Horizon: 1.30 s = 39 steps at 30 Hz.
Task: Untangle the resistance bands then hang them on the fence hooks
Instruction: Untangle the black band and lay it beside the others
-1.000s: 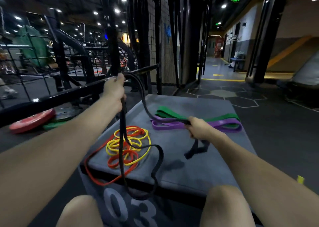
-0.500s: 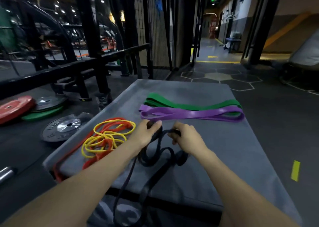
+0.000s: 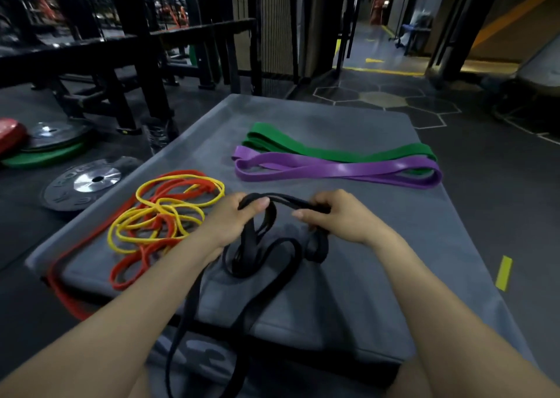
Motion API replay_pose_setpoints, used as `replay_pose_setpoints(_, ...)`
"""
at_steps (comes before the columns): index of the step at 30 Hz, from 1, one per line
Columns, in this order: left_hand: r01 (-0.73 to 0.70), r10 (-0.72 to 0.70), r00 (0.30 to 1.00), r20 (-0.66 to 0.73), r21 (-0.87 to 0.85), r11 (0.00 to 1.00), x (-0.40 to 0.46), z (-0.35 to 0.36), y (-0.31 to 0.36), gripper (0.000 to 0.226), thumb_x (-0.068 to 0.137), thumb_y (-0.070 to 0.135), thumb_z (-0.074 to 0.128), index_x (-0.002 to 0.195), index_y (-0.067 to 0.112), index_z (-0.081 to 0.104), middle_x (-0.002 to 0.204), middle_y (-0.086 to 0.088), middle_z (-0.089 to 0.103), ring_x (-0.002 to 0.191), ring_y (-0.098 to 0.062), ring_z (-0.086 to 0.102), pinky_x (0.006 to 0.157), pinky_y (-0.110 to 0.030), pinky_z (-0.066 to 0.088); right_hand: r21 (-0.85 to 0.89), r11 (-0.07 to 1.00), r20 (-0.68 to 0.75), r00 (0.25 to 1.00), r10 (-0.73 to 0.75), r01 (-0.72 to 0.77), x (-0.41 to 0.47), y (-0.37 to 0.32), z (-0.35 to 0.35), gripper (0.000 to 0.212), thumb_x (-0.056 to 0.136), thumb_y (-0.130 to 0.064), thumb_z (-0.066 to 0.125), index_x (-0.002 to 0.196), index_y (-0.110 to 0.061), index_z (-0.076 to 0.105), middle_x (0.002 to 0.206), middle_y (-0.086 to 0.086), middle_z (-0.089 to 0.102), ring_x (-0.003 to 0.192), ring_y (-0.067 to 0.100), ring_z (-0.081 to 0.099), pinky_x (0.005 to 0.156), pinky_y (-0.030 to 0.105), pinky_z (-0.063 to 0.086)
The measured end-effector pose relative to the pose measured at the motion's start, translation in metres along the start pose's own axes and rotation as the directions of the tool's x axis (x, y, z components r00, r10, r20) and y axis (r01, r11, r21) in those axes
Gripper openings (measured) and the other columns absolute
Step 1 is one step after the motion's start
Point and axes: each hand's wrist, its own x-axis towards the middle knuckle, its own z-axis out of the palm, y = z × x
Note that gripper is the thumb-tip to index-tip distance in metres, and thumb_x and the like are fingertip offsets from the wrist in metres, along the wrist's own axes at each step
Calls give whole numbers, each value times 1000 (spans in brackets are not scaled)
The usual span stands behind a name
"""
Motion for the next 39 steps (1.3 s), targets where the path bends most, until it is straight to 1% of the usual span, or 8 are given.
replay_pose_setpoints(4,60,-66,995,-74,-81,995,5,-14,-6,63,79,52,63,91,-9,59,83,-14,59,78,-26,60,75,-41,46,254,966,85,996,19,-40,-3,19,-2,17,86,-28,65,72,-18,63,73,3,66,73,17,61,80,40,50)
replay_pose_setpoints(9,100,-138,971,-197,-191,977,3,-18,-2,53,87,43,60,89,-10,60,80,-12,58,74,-21,56,69,-34,42,234,968,188,981,51,-95,-7,26,0,23,82,8,57,96,-10,61,91,6,63,84,13,58,77,17,46)
replay_pose_setpoints(17,151,-250,933,-261,-348,925,4,-25,-4,30,89,35,60,78,7,60,84,-14,60,81,-25,57,78,-42,49,216,956,-66,974,215,-197,2,29,8,19,71,-11,79,72,-9,61,66,5,59,67,18,54,67,31,46)
replay_pose_setpoints(23,151,-222,943,-249,-275,950,4,-19,-5,43,89,38,59,89,-5,62,86,-18,63,83,-31,61,77,-42,48,-191,916,-378,887,263,-353,10,27,12,29,89,-35,57,79,-10,48,81,15,61,77,33,56,66,35,46)
replay_pose_setpoints(26,171,-244,930,-275,-265,949,6,-21,-11,39,89,40,59,84,1,61,88,-17,62,83,-29,60,79,-41,48,-74,928,-281,901,331,-364,10,32,13,18,91,-26,55,88,-8,55,77,19,64,67,33,62,68,43,55)
replay_pose_setpoints(31,187,-263,918,-298,-260,947,9,-23,-17,34,89,36,60,93,3,62,91,-14,63,86,-28,59,84,-41,47,265,899,34,935,352,-348,-9,32,9,4,86,-6,63,87,-4,59,66,10,59,47,12,53,44,19,47)
replay_pose_setpoints(36,175,-234,940,-248,-238,955,10,-19,-18,37,88,35,62,86,-2,61,73,-9,55,72,-24,52,69,-35,39,57,933,-273,893,357,-356,-4,41,4,23,80,-10,67,62,-18,55,71,12,63,67,28,63,73,42,56)
replay_pose_setpoints(39,147,-184,966,-182,-197,969,6,-18,-14,28,86,29,65,71,7,56,61,0,48,59,-18,46,58,-28,36,-49,914,-214,898,384,-402,-5,37,9,6,80,-11,65,74,-9,63,82,15,65,78,29,63,73,37,54)
